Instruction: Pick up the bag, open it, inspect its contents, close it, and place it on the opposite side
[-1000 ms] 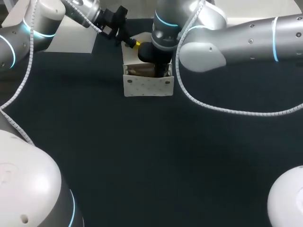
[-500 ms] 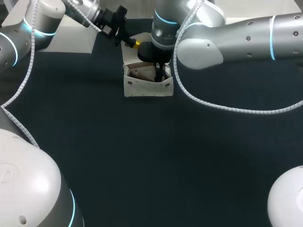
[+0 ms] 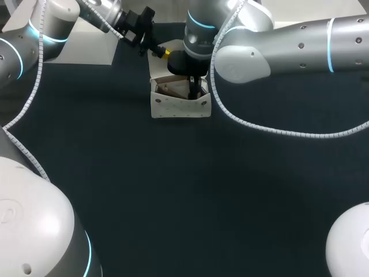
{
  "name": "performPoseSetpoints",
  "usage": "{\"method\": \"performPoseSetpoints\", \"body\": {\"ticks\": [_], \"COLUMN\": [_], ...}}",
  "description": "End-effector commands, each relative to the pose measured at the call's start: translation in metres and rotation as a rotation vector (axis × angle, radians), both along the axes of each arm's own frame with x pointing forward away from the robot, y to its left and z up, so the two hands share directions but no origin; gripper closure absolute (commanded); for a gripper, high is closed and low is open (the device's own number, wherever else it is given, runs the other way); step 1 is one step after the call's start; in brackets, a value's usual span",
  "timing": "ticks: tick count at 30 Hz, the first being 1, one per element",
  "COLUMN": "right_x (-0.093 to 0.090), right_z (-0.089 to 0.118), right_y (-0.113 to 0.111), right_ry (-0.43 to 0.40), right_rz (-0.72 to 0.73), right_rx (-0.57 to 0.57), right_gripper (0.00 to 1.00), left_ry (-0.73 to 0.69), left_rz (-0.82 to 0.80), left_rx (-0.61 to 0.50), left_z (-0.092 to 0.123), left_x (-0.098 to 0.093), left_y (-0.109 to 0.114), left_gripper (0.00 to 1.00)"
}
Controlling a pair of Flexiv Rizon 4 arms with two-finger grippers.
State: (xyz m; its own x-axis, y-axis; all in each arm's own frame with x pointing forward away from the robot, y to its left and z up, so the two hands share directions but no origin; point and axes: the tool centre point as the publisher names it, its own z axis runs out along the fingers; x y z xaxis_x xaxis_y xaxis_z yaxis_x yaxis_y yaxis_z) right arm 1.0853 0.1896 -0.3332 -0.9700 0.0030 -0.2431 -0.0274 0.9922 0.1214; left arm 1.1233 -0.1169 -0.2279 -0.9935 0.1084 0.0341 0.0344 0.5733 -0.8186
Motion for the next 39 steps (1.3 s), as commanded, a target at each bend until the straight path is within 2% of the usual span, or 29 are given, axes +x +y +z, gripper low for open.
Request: {"method": "performPoseSetpoints", "body": {"ticks": [1, 14, 16, 17, 18, 19, 26, 32, 39], "right_x": [0.007, 0.006, 0.006, 0.006, 0.006, 0.005, -0.003, -0.012, -0.026], "right_z": [-0.006, -0.002, 0.0, 0.002, 0.004, 0.007, 0.039, 0.066, 0.079], "right_y": [0.002, 0.002, 0.002, 0.001, 0.001, 0.001, -0.005, -0.01, -0.011], "right_ry": [0.003, -0.013, -0.026, -0.032, -0.042, -0.055, -0.178, -0.29, -0.355], "right_rz": [-0.001, -0.004, -0.008, -0.011, -0.015, -0.021, -0.064, -0.107, -0.123], "right_rx": [-0.006, -0.004, 0.001, 0.005, 0.007, 0.012, 0.043, 0.071, 0.09], "right_gripper": [0.0, 0.0, 0.2, 0.44, 0.54, 0.56, 0.55, 0.54, 0.58], "left_ry": [0.005, 0.003, 0.003, 0.003, 0.002, 0.002, -0.003, 0.013, -0.067], "left_rz": [-0.013, -0.013, -0.013, -0.013, -0.014, -0.014, -0.009, 0.005, 0.025], "left_rx": [-0.006, -0.004, -0.003, -0.003, -0.003, -0.002, 0.009, 0.02, 0.026], "left_z": [0.0, 0.001, 0.001, 0.001, 0.001, 0.001, 0.002, -0.009, -0.019], "left_x": [0.001, 0.0, -0.001, -0.001, -0.002, -0.002, -0.004, 0.006, 0.018], "left_y": [-0.001, -0.001, -0.001, -0.002, -0.002, -0.002, -0.002, -0.004, -0.004], "left_gripper": [1.0, 1.0, 1.0, 1.0, 1.0, 1.0, 1.0, 1.0, 1.0]}}
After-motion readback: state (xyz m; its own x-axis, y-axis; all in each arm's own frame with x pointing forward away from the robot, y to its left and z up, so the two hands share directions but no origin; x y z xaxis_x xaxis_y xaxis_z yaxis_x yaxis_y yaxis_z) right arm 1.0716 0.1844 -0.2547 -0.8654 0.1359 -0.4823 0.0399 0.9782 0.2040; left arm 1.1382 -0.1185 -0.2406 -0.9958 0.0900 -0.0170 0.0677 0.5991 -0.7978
